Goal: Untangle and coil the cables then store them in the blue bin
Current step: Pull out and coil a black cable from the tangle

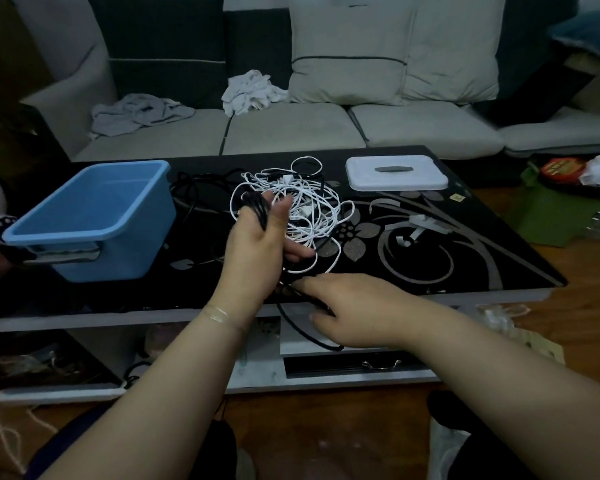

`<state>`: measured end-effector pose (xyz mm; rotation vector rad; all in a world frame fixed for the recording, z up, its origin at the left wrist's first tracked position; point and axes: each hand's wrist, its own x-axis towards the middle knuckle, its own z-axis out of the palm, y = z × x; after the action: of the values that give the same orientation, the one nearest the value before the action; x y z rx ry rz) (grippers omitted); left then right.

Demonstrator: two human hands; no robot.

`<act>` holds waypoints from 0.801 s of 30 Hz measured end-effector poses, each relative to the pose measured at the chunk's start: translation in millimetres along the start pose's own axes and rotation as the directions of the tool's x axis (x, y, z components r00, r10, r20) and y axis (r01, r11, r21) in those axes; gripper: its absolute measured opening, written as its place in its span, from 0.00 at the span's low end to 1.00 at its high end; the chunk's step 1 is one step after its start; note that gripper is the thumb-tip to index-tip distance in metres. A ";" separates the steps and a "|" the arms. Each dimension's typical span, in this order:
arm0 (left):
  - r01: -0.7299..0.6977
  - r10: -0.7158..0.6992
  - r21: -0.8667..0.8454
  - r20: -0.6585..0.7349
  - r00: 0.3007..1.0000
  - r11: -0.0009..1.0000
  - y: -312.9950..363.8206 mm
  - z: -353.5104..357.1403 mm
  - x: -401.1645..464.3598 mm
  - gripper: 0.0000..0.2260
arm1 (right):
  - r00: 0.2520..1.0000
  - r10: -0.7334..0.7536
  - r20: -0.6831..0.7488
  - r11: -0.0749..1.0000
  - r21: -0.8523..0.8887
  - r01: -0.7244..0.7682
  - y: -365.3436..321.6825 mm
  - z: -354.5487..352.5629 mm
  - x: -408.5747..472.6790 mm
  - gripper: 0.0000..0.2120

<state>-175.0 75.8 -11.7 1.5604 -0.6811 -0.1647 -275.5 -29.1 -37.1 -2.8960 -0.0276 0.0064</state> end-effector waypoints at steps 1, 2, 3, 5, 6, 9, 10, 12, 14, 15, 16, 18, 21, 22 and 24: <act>-0.047 0.045 0.114 0.024 0.999 0.992 -3.0 1.2 -0.1 0.18 | 1.000 -0.006 -0.024 1.000 -0.021 0.005 -0.4 0.1 0.6 0.17; -0.104 0.090 0.264 0.064 0.994 0.959 -7.0 2.2 0.7 0.19 | 0.999 -0.007 -0.050 1.000 -0.029 0.006 -1.4 -1.3 0.4 0.14; -0.159 0.120 0.428 0.118 0.986 0.890 -10.9 2.8 1.3 0.19 | 0.997 -0.009 -0.074 0.999 -0.037 0.006 -1.8 -3.4 0.2 0.12; -0.230 0.105 0.681 0.221 0.970 0.696 -16.4 5.1 1.6 0.22 | 0.993 -0.022 -0.120 0.998 -0.068 0.014 -1.0 -9.7 -1.4 0.12; -0.252 0.081 0.729 0.261 0.962 0.636 -17.0 7.0 1.3 0.22 | 0.990 -0.026 -0.140 0.996 -0.082 0.014 0.3 -13.7 -2.9 0.12; -0.222 -0.056 0.646 0.380 0.923 0.731 -10.0 9.1 -2.5 0.24 | 0.980 0.004 -0.197 0.994 -0.109 -0.026 6.3 -26.6 -6.4 0.15; -0.147 -0.132 0.558 0.429 0.894 0.817 -8.1 9.2 -4.8 0.28 | 0.975 0.030 -0.219 0.992 -0.111 -0.056 8.8 -29.8 -7.0 0.18; -0.017 -0.228 0.430 0.512 0.828 0.903 -8.2 8.9 -6.9 0.33 | 0.964 0.058 -0.258 0.990 -0.110 -0.089 14.0 -33.5 -6.6 0.23; 0.032 -0.247 0.345 0.601 0.760 0.938 -9.6 8.3 -7.7 0.35 | 0.961 0.069 -0.268 0.992 -0.088 -0.096 18.1 -35.0 -7.3 0.25; 0.039 -0.231 0.295 0.653 0.721 0.955 -10.8 7.7 -7.5 0.35 | 0.960 0.074 -0.270 0.994 -0.063 -0.094 20.0 -34.8 -8.1 0.25; 0.038 -0.204 0.244 0.699 0.685 0.969 -11.0 7.1 -7.4 0.34 | 0.959 0.076 -0.272 0.996 -0.029 -0.087 21.7 -35.2 -8.7 0.22; 0.052 -0.170 0.177 0.755 0.633 0.983 -11.2 5.8 -5.9 0.32 | 0.962 0.086 -0.260 0.996 0.040 -0.078 27.6 -36.1 -9.1 0.14; 0.136 -0.193 0.138 0.754 0.628 0.981 -9.0 5.5 -5.0 0.22 | 0.959 0.093 -0.269 0.984 0.169 -0.048 37.1 -39.5 -9.1 0.16; 0.178 -0.215 0.130 0.741 0.636 0.975 -7.9 4.9 -4.5 0.19 | 0.953 0.090 -0.289 0.980 0.197 -0.033 39.7 -39.9 -8.2 0.16; 0.258 -0.236 0.082 0.721 0.652 0.963 -5.5 1.7 -3.8 0.17 | 0.940 0.095 -0.327 0.970 0.244 -0.013 43.9 -38.1 -5.8 0.14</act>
<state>-177.2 76.0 -18.2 1.5357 -1.0685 -1.0531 -280.2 -81.1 -10.8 -2.6164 0.1082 -0.4457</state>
